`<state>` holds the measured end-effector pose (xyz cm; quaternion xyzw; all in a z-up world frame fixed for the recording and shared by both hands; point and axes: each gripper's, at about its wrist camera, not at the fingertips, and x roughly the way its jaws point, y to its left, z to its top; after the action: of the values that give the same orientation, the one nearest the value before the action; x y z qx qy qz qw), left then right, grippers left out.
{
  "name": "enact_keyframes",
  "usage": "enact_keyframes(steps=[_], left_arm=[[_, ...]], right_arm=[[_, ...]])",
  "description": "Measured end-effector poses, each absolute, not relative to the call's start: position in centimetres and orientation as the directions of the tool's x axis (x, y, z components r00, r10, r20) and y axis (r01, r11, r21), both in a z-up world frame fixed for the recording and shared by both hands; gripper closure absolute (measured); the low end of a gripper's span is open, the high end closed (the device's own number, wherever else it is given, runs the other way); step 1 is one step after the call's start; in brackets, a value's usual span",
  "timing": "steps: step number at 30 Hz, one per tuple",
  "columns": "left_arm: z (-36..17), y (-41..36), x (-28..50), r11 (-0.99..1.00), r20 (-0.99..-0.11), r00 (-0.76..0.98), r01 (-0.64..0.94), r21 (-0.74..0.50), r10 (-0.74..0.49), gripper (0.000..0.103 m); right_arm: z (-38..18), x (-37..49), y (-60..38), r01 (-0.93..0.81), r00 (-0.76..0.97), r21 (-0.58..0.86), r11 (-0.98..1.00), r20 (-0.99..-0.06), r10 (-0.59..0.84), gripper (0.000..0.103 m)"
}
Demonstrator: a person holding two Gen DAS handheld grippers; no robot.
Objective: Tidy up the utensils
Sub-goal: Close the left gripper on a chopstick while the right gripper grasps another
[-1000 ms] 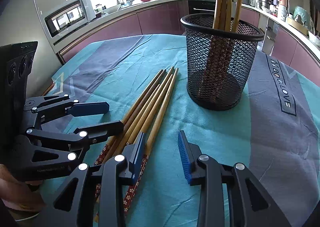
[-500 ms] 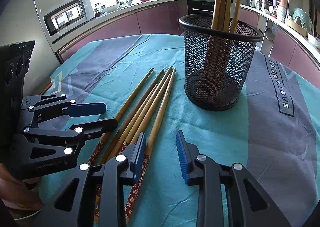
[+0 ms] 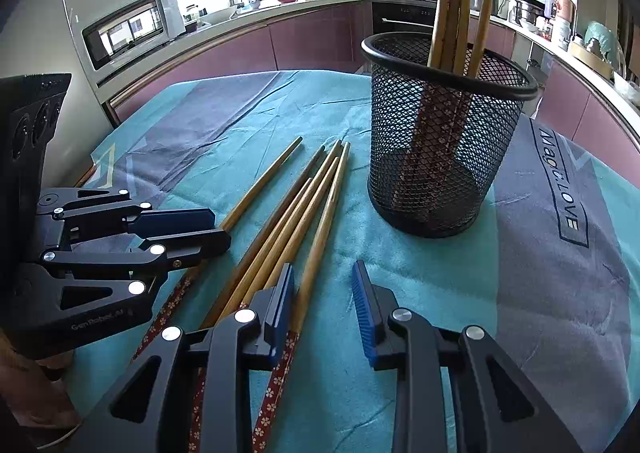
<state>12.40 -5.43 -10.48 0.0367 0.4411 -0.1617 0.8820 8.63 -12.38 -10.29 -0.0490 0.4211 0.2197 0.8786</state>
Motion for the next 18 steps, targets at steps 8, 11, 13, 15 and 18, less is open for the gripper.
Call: enact_keyframes(steps=[8,11,13,15,18], left_arm=[[-10.5,-6.0,14.1,0.951,-0.792,0.566,0.304,-0.060,-0.230,0.081],[-10.5,-6.2,14.6,0.952,-0.793,0.567,0.303,-0.054,-0.225,0.081],[-10.5,-6.4,14.8,0.953,-0.793,0.567,0.300,-0.053,-0.222,0.082],[-10.5,-6.4,14.8,0.955,-0.792,0.570,0.293,-0.053,-0.219,0.083],[-10.6,-6.3,14.9,0.958,-0.791,0.570,0.278,-0.068,-0.222,0.090]], right_arm=[[-10.3,9.8,-11.8,-0.421,0.552,0.093,0.902,-0.762,0.337,0.075],[-10.3,10.4,-11.5,-0.419,0.554,0.090,0.904,-0.763,0.333,0.077],[-10.2,10.8,-11.4,-0.416,0.554,0.091,0.905,-0.764,0.331,0.080],[-10.3,11.0,-11.4,-0.414,0.553,0.096,0.905,-0.764,0.334,0.084],[-10.3,11.2,-11.6,-0.408,0.549,0.109,0.906,-0.764,0.339,0.094]])
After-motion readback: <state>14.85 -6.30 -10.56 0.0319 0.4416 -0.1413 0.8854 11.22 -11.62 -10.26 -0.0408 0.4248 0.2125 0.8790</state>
